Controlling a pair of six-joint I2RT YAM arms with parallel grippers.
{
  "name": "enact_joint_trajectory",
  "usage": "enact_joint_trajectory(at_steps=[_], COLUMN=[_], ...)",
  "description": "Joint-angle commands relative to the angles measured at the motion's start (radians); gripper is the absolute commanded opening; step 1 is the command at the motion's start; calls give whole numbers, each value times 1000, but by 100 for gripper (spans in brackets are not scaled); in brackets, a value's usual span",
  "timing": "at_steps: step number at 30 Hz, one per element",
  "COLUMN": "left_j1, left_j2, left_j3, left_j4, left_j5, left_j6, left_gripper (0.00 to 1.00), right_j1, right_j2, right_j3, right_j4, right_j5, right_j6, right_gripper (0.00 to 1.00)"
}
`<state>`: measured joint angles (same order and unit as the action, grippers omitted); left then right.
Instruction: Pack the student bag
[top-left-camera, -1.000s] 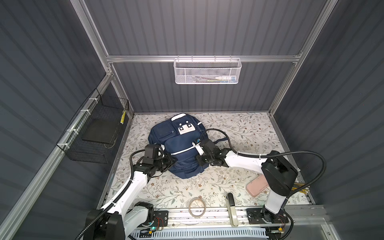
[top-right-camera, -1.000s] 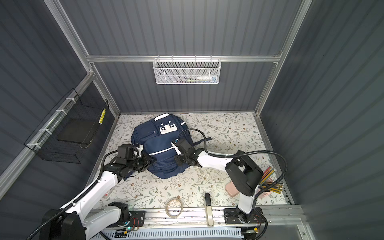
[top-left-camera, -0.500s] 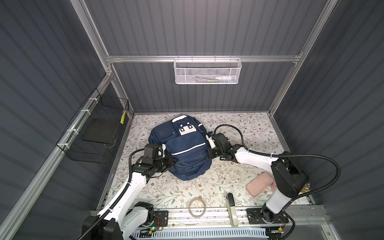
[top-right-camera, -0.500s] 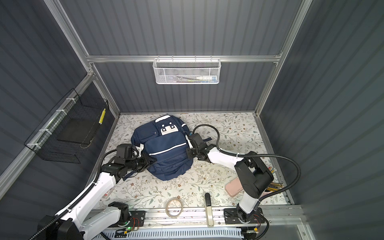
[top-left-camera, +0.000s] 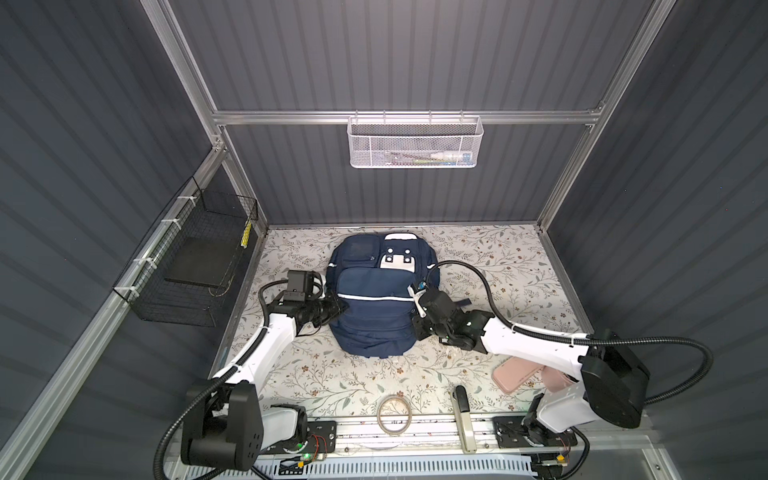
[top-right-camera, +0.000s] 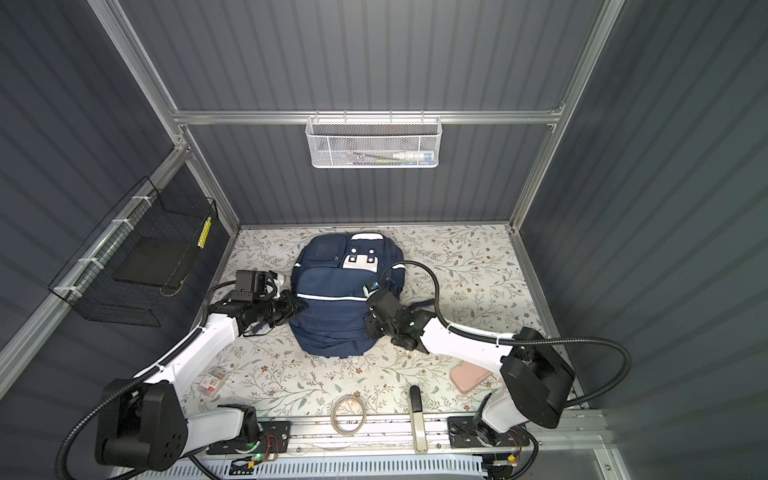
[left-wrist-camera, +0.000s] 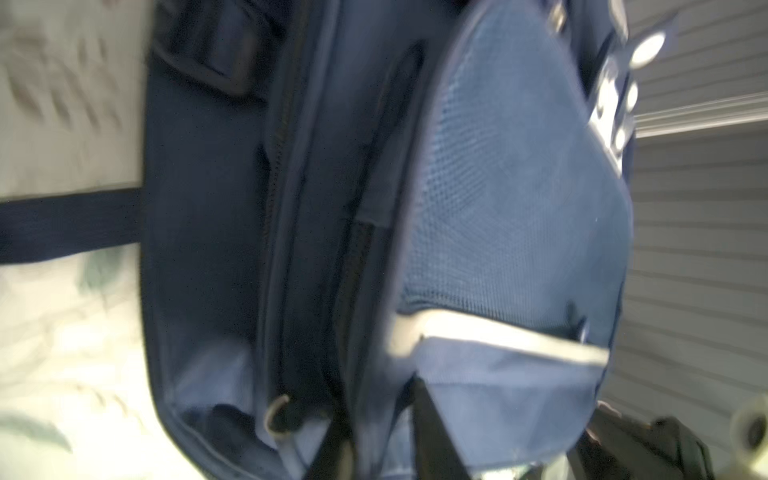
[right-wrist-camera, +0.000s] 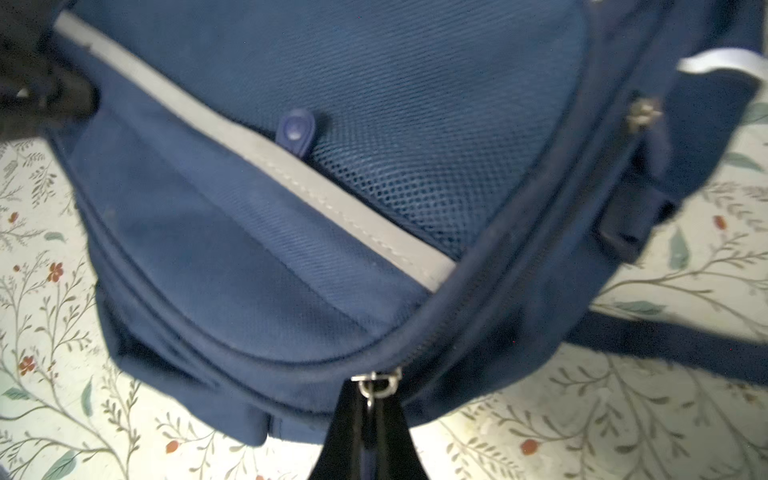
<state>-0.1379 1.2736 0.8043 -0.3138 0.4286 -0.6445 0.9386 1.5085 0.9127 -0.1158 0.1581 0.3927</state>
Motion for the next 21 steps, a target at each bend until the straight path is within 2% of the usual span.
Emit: enact_joint_trajectory(at_steps=[1, 2, 3, 7, 9, 11, 13, 18, 19, 21], left_j1=[3, 3, 3, -23, -76, -180, -254, -278, -278, -278], left_j2=[-56, -96, -138, -262, -258, -226, -182, -65, -48, -40], left_j3=[-8, -28, -47, -160, -225, -264, -263, -275, -278, -275], left_j4=[103, 82, 61, 107, 237, 357, 408, 532, 557, 597], left_j5=[24, 2, -15, 52, 93, 45, -19, -43, -47, -53], left_j6=[-47, -54, -61, -189, -313, -400, -416, -455, -455, -448], left_gripper=[76, 94, 100, 100, 94, 86, 82, 78, 72, 44], right_j1=[28, 34, 43, 84, 93, 101, 106, 122, 126, 127], right_j2=[61, 79, 94, 163, 180, 177, 177, 172, 171, 176], right_j3=[51, 70, 85, 151, 155, 138, 136, 127, 124, 132], right_j4=[1, 8, 17, 24, 39, 70, 78, 81, 86, 65], right_j5=[13, -4, -10, -12, -19, -30, -40, -36, -41, -30], right_j6=[59, 61, 58, 37, 36, 43, 43, 36, 30, 51], right_gripper=[0, 0, 0, 0, 0, 0, 0, 0, 0, 0])
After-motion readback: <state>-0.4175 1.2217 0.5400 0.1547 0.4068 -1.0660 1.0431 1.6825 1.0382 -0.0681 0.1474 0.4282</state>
